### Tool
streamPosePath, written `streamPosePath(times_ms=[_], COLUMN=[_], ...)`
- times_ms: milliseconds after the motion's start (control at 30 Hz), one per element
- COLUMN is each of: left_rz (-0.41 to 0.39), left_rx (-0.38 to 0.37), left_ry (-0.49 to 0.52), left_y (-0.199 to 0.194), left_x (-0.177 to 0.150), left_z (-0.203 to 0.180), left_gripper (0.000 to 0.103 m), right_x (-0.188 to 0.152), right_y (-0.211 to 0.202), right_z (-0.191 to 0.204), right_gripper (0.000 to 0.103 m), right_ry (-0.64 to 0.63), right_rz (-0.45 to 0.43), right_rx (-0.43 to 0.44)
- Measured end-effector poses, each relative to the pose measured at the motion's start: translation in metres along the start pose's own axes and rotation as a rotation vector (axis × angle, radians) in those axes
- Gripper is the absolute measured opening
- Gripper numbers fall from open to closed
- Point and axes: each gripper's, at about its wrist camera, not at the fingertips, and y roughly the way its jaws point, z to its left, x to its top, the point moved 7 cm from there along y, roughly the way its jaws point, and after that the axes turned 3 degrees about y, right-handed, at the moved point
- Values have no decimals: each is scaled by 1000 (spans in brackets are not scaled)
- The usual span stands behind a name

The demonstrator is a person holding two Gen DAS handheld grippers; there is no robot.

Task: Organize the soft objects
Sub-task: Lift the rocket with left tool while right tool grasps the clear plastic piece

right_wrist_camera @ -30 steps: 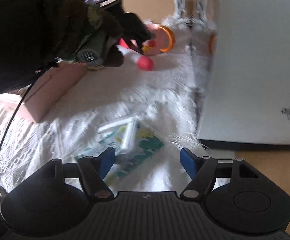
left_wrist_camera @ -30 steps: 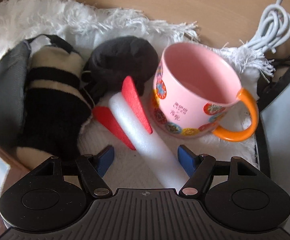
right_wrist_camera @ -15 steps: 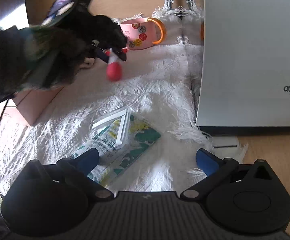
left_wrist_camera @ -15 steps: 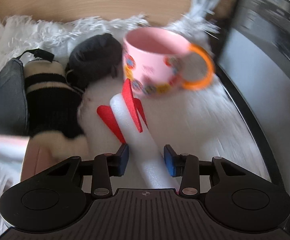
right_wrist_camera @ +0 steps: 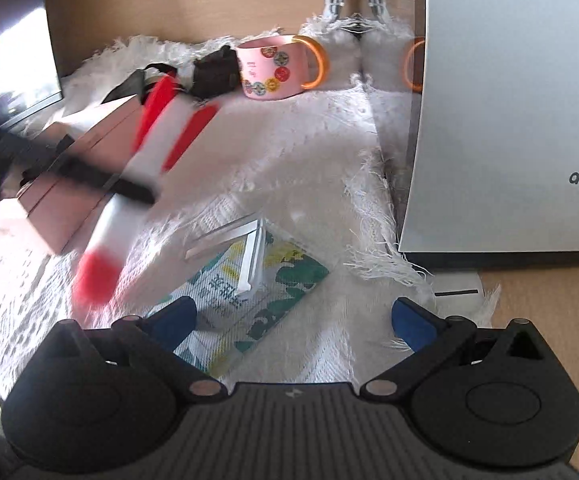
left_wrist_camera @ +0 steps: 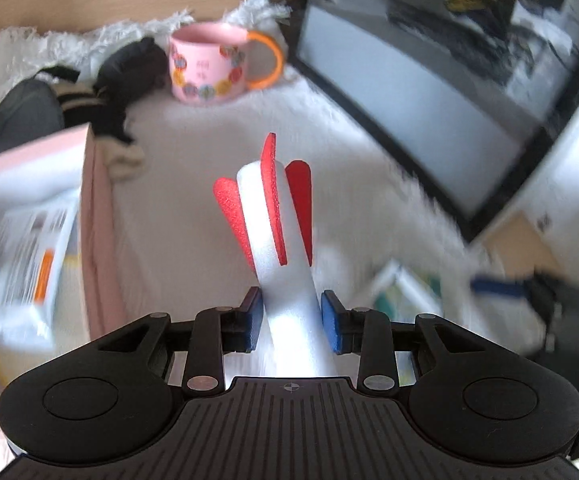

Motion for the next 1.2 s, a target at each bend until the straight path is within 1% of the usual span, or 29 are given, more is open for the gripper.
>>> streamPosePath(times_ms=[133, 200, 267, 367, 467, 500, 567, 667, 733, 833, 900, 1100, 1167, 1200], left_rz=[6, 24, 29, 19, 5, 8, 17, 27, 31, 21, 13, 13, 13, 13], left_rx=[-24, -19, -4, 2, 18, 17, 11, 1, -19, -63, -89, -111, -106, -101], left_ry=[-55, -68, -68, -51, -18, -21, -31, -40, -39, -31, -15, -14, -14, -17], left_y=[5, 10, 14, 19, 17, 16, 13, 8, 3, -9, -20, -49, -58, -62], left_x=[-5, -6, -9, -15, -20, -21, -23, -28, -33, -44, -53, -83, -92, -96], left_z=[7, 9, 7, 4, 1, 1, 2, 3, 1, -1, -3, 1, 4, 6], left_gripper=[37, 37, 37, 40, 40, 39, 38, 37, 37, 36, 34, 33, 33, 33], right_x=[0, -1, -2, -2, 1, 3, 7, 16, 21, 24, 24, 26, 28, 28], right_y=[0, -2, -7, -17, -26, -28, -31, -29, -25, -19, -15, -3, 1, 4], right_z=[2, 4, 7, 16, 23, 25, 27, 31, 34, 40, 44, 55, 60, 64], right_gripper=[102, 96, 90, 85, 81, 80, 73, 68, 66, 66, 66, 67, 77, 78], right_ry=[27, 40, 35, -7, -67, -74, -74, -74, -72, -86, -103, -132, -136, -142], right_rz=[-2, -2, -11, -37, -69, -77, -90, -103, -103, -95, -92, -78, -64, -58], right_rx=[-30, -55, -68, -76, -98, -99, -91, -78, -72, -61, -59, -58, -47, -44])
